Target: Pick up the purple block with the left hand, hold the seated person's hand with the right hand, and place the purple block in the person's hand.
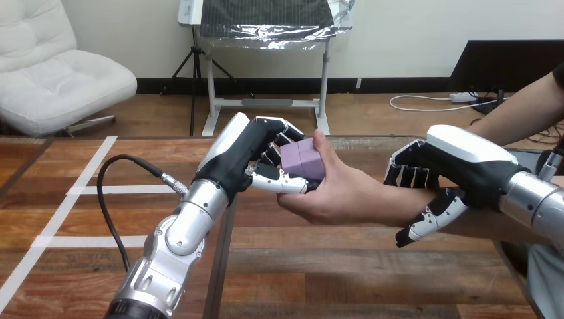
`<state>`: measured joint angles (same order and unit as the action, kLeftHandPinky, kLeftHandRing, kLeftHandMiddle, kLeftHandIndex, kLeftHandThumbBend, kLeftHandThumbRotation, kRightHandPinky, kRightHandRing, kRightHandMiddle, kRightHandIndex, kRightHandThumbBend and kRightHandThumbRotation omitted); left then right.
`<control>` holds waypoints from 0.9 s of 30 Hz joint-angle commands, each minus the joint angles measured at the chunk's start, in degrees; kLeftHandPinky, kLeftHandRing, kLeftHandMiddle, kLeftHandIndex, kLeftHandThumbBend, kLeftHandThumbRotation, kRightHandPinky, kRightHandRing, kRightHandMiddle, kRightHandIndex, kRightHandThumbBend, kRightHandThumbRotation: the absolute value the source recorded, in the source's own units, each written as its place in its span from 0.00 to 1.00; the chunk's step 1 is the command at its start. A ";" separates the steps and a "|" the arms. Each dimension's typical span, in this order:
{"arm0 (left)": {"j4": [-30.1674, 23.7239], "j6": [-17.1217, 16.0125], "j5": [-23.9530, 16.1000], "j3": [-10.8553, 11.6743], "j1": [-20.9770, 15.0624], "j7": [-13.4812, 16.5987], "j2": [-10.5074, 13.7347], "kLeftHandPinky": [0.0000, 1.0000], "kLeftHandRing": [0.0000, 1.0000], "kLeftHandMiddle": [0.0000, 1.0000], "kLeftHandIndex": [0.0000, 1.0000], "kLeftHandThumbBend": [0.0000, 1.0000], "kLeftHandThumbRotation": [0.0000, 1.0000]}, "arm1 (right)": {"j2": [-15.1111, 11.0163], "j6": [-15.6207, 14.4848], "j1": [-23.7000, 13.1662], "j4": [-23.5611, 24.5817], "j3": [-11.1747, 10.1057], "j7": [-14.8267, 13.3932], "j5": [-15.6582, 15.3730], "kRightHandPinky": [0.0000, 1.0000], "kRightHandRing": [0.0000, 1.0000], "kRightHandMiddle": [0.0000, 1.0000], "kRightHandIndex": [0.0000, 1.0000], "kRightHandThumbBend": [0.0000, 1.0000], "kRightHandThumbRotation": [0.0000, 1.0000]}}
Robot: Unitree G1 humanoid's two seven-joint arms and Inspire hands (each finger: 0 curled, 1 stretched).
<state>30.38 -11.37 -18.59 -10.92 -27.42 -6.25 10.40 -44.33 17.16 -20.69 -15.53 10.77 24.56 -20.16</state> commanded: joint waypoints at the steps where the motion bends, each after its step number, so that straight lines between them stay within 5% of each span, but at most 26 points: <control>1: -1.82 0.07 0.48 -0.43 -0.43 -0.47 -0.25 0.48 0.58 0.65 0.69 0.55 0.55 | 1.09 0.59 0.79 -0.69 -0.51 0.63 0.98 0.38 0.43 0.47 0.51 0.88 0.10; 13: -1.49 -1.05 1.13 0.54 0.16 -0.69 0.43 0.61 0.68 0.70 0.72 0.55 0.83 | 1.10 1.26 0.96 -1.28 -0.89 1.03 1.20 0.38 0.43 0.47 0.51 0.87 0.10; 27: -0.99 -2.32 1.83 1.14 0.59 -0.52 0.66 0.64 0.67 0.69 0.72 0.44 0.95 | 1.09 1.81 1.00 -1.98 -1.07 1.16 0.88 0.39 0.43 0.48 0.52 0.87 0.09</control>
<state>30.35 -11.80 -18.00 -10.86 -25.24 -7.37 10.59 -44.33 18.50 -20.69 -15.96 9.77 25.08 -20.13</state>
